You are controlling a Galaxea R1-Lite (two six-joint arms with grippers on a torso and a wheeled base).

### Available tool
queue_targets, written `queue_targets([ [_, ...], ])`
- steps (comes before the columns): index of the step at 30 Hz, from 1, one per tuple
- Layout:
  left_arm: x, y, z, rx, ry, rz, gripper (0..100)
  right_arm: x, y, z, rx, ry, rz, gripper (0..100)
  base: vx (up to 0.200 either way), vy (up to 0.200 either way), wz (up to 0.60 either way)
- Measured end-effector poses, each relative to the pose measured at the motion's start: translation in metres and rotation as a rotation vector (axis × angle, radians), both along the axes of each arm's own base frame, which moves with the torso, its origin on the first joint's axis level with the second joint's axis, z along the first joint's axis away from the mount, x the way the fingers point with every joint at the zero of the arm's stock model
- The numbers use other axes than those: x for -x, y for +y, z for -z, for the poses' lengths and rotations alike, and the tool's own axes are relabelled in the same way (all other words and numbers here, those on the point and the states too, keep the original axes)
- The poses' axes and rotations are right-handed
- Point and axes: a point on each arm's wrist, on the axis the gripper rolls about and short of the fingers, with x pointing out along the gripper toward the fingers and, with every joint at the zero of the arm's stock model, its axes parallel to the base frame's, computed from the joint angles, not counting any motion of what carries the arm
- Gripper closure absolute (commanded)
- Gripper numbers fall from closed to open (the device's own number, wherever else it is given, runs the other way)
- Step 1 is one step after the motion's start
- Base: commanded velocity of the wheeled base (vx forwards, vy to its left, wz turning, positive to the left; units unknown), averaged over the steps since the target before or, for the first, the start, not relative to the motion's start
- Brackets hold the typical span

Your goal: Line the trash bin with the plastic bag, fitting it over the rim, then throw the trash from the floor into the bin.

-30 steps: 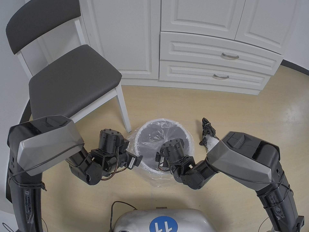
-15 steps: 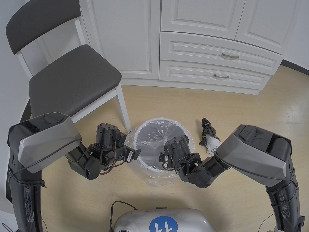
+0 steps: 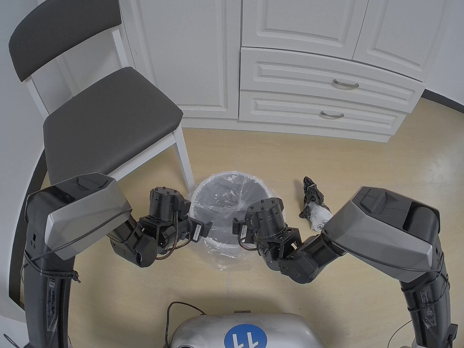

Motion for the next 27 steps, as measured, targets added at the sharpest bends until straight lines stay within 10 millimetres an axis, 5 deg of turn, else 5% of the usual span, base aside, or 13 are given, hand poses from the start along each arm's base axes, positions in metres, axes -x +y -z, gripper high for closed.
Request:
queue_targets([
  [13,-0.005,-0.028,0.028,0.019,-0.023,-0.064,0,-0.01,0.006,0.05,0.052,0.05,0.017,0,0.0,0.0,0.0],
  [27,0.004,-0.023,0.024,-0.002,0.0,-0.054,0,-0.006,0.007,0.038,0.032,0.036,0.013,0,0.0,0.0,0.0],
])
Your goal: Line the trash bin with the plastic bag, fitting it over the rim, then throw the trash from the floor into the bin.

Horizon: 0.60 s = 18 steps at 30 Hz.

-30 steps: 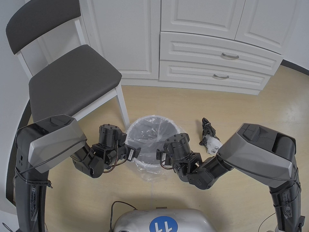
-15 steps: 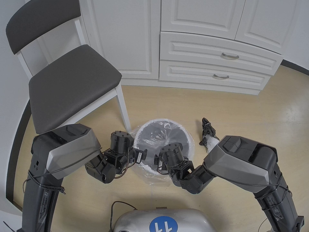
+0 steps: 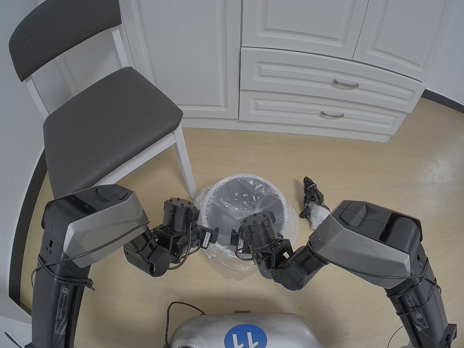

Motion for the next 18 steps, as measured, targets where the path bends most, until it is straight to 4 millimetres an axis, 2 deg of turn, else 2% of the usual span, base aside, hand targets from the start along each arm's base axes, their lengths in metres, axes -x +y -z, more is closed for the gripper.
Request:
queue_targets([
  [8,0.0,0.0,-0.003,0.003,-0.007,-0.001,0,-0.004,-0.003,-0.008,-0.016,-0.018,0.01,0,0.0,0.0,0.0],
  [18,-0.005,0.004,-0.008,0.01,-0.021,-0.013,0,-0.013,-0.011,-0.034,-0.068,-0.088,0.037,0,0.0,0.0,0.0],
])
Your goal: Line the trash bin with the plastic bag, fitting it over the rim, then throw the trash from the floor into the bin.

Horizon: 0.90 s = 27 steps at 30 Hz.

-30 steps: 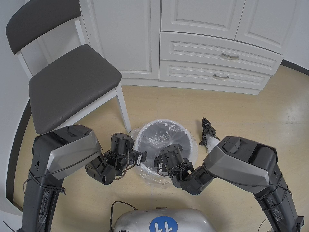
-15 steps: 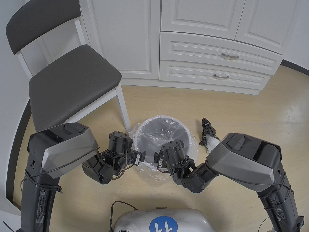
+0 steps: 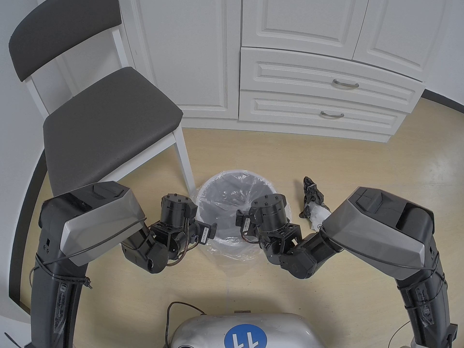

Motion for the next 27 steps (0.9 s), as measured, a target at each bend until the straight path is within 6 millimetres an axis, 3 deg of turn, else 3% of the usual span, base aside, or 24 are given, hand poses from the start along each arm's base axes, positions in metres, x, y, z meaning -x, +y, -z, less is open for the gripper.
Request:
queue_targets([
  [7,-0.01,0.003,-0.003,0.016,-0.025,-0.019,0,-0.006,-0.007,-0.012,-0.017,-0.032,0.017,0,0.0,0.0,0.0],
  [13,-0.014,0.006,-0.007,0.029,-0.041,-0.03,0,-0.004,-0.01,-0.011,0.011,-0.01,0.017,0,0.0,0.0,0.0],
  [27,-0.008,0.007,-0.02,0.037,-0.056,-0.027,0,0.006,0.002,0.026,0.095,0.077,-0.023,0,0.0,0.0,0.0],
])
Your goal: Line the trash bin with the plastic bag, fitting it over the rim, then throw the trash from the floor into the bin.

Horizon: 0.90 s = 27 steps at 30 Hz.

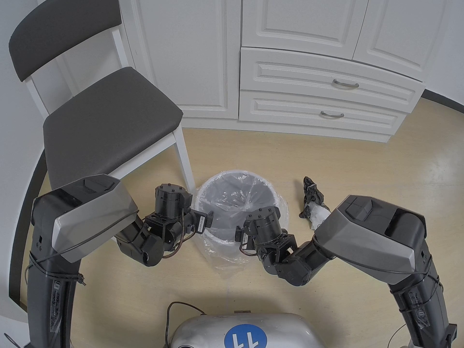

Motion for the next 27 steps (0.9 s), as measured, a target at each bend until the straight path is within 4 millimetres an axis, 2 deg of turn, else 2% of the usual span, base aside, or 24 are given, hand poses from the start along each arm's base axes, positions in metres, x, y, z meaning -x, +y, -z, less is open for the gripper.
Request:
queue_targets([
  [4,0.002,0.0,-0.003,0.0,-0.002,0.002,0,0.006,0.001,0.008,0.022,0.024,-0.011,0,0.0,0.0,0.0],
  [9,0.004,0.0,-0.006,0.001,-0.005,0.005,0,0.016,0.0,0.005,0.041,0.037,-0.027,0,0.0,0.0,0.0],
  [20,0.006,0.003,-0.013,-0.002,-0.006,0.002,0,0.032,0.0,-0.02,0.042,0.017,-0.062,0,0.0,0.0,0.0],
  [27,0.007,0.024,-0.024,-0.064,-0.014,0.013,0,0.029,-0.005,-0.036,0.019,-0.012,-0.049,0,0.0,0.0,0.0],
])
